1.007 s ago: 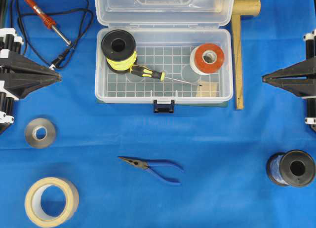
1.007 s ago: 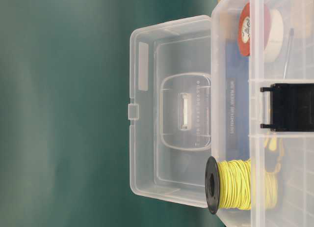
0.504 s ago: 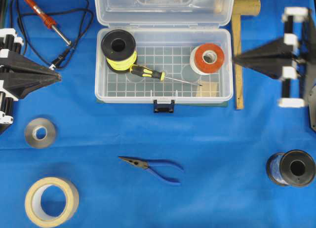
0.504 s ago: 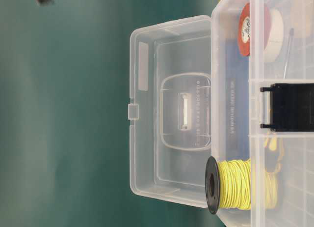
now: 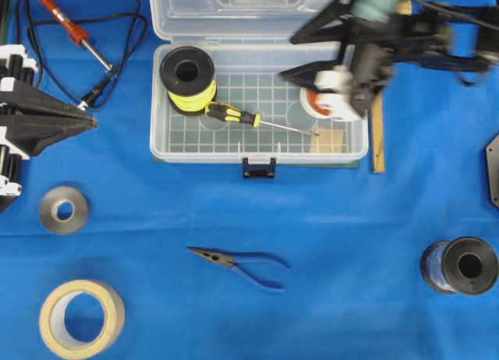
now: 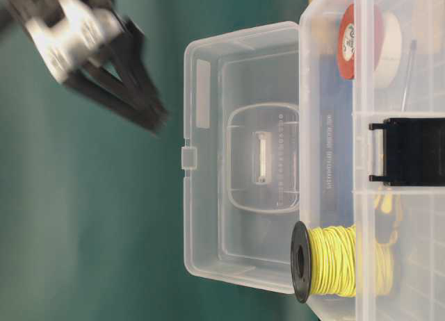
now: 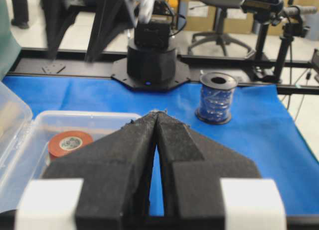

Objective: Pick the screwdriver from the toolbox among several items.
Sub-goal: 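Lower the right gripper and close it on the yellow-black screwdriver handle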

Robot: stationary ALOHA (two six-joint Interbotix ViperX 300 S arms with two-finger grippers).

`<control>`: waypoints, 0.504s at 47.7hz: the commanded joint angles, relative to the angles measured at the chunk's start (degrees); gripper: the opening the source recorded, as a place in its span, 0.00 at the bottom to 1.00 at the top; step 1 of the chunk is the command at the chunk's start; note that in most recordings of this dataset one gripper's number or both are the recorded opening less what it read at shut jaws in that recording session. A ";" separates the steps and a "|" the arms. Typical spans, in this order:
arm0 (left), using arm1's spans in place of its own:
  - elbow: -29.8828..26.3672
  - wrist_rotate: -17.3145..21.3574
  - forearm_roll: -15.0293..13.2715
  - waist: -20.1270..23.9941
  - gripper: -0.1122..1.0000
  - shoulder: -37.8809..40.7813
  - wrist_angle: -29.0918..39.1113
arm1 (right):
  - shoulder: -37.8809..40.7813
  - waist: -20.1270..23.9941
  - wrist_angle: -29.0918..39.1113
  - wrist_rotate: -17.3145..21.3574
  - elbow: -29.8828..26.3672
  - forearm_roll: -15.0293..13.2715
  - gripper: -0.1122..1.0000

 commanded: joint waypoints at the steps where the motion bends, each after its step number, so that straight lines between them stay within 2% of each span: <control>1: -0.97 0.00 -0.09 0.26 0.10 0.53 -0.35 | 4.04 -0.26 5.27 1.49 -5.36 -0.09 0.77; 5: -0.88 0.00 -0.09 0.26 0.10 0.53 -0.35 | 9.05 -0.26 9.93 2.64 -8.61 0.18 0.75; 10: -0.79 0.00 -0.09 0.26 0.10 0.53 -0.35 | 14.15 -0.26 12.04 4.48 -10.99 0.26 0.74; 24: -0.35 -0.09 -0.18 0.26 0.10 0.53 -0.44 | 25.40 -0.26 12.30 8.96 -13.71 0.79 0.74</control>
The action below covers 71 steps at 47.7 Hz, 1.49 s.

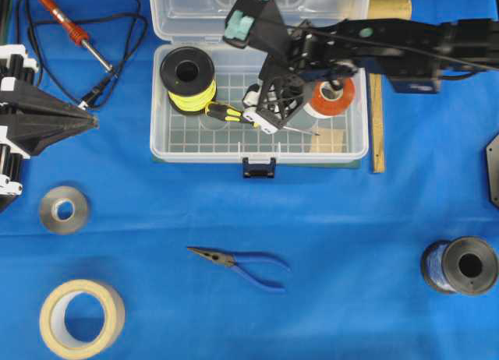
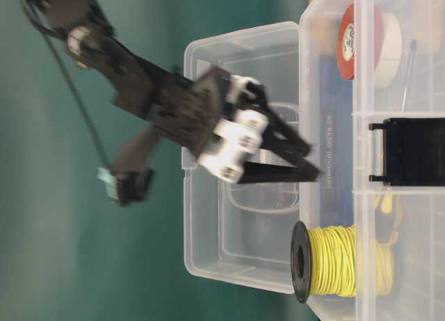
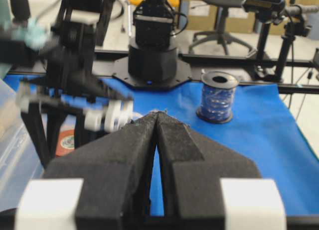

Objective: Pick the screwdriver from the toolbox among several items.
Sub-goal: 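Lower the right gripper and close it on the yellow-black screwdriver handle, then lift the screwdriver out of the toolbox and carry it toward the front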

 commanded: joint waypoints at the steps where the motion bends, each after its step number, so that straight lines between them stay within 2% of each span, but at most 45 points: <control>1: -0.44 -0.09 -0.18 0.09 0.10 0.53 -0.35 | 1.05 -0.09 -0.26 0.35 -1.58 0.79 0.74; 24: 0.00 -0.09 -0.26 0.09 0.10 0.44 0.53 | 8.26 0.44 -3.69 0.26 -2.37 2.20 0.72; 28: 0.09 -0.09 -0.26 0.09 0.10 0.35 0.62 | 8.26 0.44 -4.31 0.18 -2.37 2.11 0.63; 32: 0.00 -0.09 -0.26 0.09 0.10 0.26 0.62 | 7.91 0.62 -3.69 0.18 -2.37 2.20 0.43; 37: 0.00 -0.09 -0.26 0.09 0.10 0.09 0.62 | 6.06 0.97 -1.76 0.18 -2.37 2.20 0.33; 48: 0.00 -0.09 -0.26 0.09 0.10 0.00 0.88 | -4.57 2.55 3.43 1.14 -2.37 2.11 0.33; 58: 0.00 -0.09 -0.26 0.44 0.10 0.00 0.88 | -13.54 6.50 8.70 3.69 -3.78 2.11 0.33; 64: 0.00 -0.09 -0.26 1.05 0.10 0.00 0.97 | -14.77 10.28 9.76 6.42 -4.22 2.11 0.33; 71: 0.09 -0.09 -0.26 1.49 0.10 0.00 1.05 | -12.22 15.73 9.05 10.37 -4.92 1.14 0.33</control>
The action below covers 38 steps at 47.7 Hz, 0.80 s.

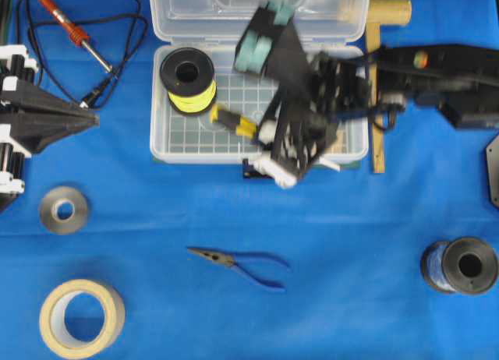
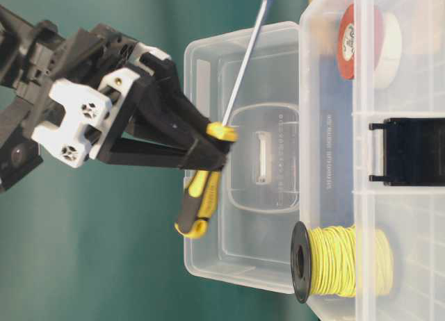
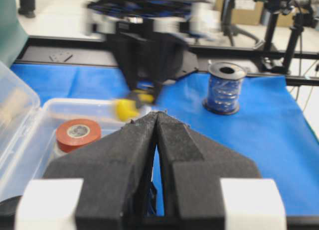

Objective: Pick the screwdriver from the toolbox among several items.
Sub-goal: 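Lift the screwdriver out of the toolbox and carry it toward the front, then lower the screwdriver onto the table beside the blue pliers and release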

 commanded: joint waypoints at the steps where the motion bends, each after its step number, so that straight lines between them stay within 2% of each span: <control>1: -0.44 -0.09 -0.09 0.26 0.10 0.18 -0.26 | 0.79 3.43 -1.05 1.67 -2.02 -1.14 0.33; 9: -0.44 -0.09 -0.09 0.26 0.10 0.09 -0.26 | 8.35 8.35 -2.72 5.01 -5.27 -3.52 0.33; 18: -0.35 -0.09 -0.09 0.26 0.10 0.09 -0.26 | 17.75 11.43 -2.72 6.15 -9.76 -3.78 0.33; 38: 0.35 -0.09 -0.09 0.26 0.10 0.09 -0.26 | 26.02 11.34 -3.08 6.59 -10.46 -4.13 0.33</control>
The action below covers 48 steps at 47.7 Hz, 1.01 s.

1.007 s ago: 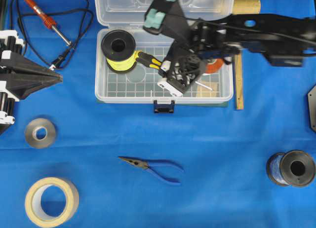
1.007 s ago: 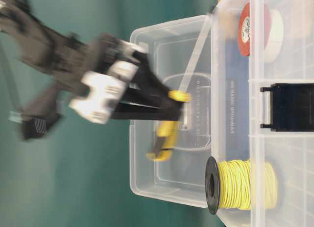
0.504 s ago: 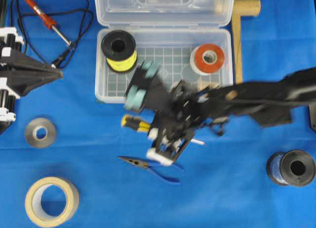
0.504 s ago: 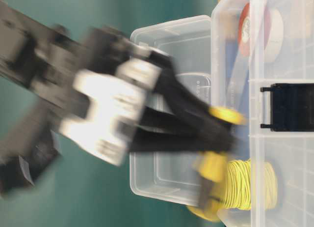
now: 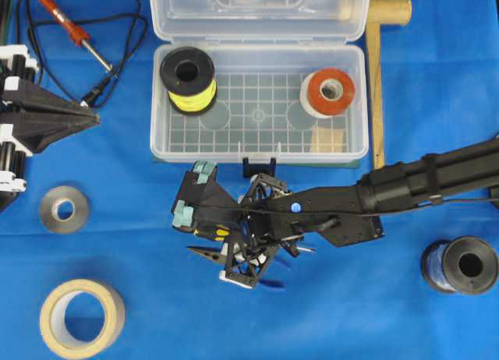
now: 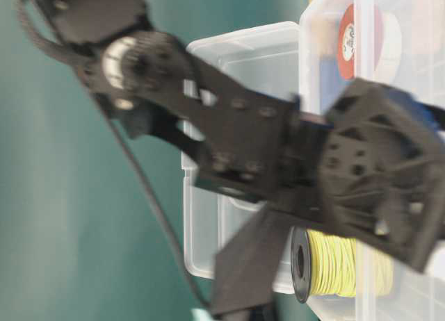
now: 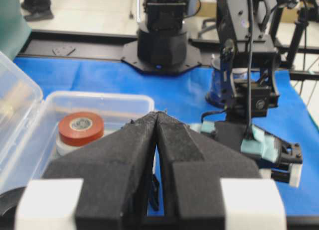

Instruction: Pick the screwdriver from the toolbox among several items.

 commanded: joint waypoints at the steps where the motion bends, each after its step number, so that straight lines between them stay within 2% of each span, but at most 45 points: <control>1: -0.53 0.00 -0.09 0.09 0.10 0.18 -0.26 | -0.97 -0.35 -0.35 -0.09 -1.41 -0.18 0.33; 11: -0.35 0.00 -0.09 0.09 0.10 0.09 0.18 | -2.02 -0.70 1.85 0.09 -1.58 -0.18 0.35; 15: -0.35 0.00 -0.09 0.09 0.10 0.09 0.53 | -3.96 -0.79 3.87 -0.26 -1.58 -0.70 0.55; 18: -0.35 0.00 -0.09 0.09 0.10 0.00 0.53 | -6.24 -0.79 5.45 -0.26 -1.49 -2.46 0.73; 22: -0.35 0.00 -0.09 0.09 0.10 -0.26 0.62 | -10.55 -0.53 8.26 0.18 -1.14 -5.62 0.85; 28: -0.35 0.00 -0.09 0.09 0.10 -0.88 0.70 | -18.02 0.18 11.95 0.18 -0.18 -10.72 0.79; 36: -0.35 0.00 -0.09 0.09 0.10 -1.67 1.67 | -28.56 1.85 13.54 0.26 5.27 -17.05 0.80; 41: -0.35 0.00 -0.09 0.09 0.10 -2.02 2.02 | -36.65 3.08 12.22 0.44 12.92 -20.30 0.80; 48: -0.26 0.00 -0.09 0.09 0.10 -2.11 2.11 | -48.34 3.52 5.80 1.76 24.96 -22.06 0.80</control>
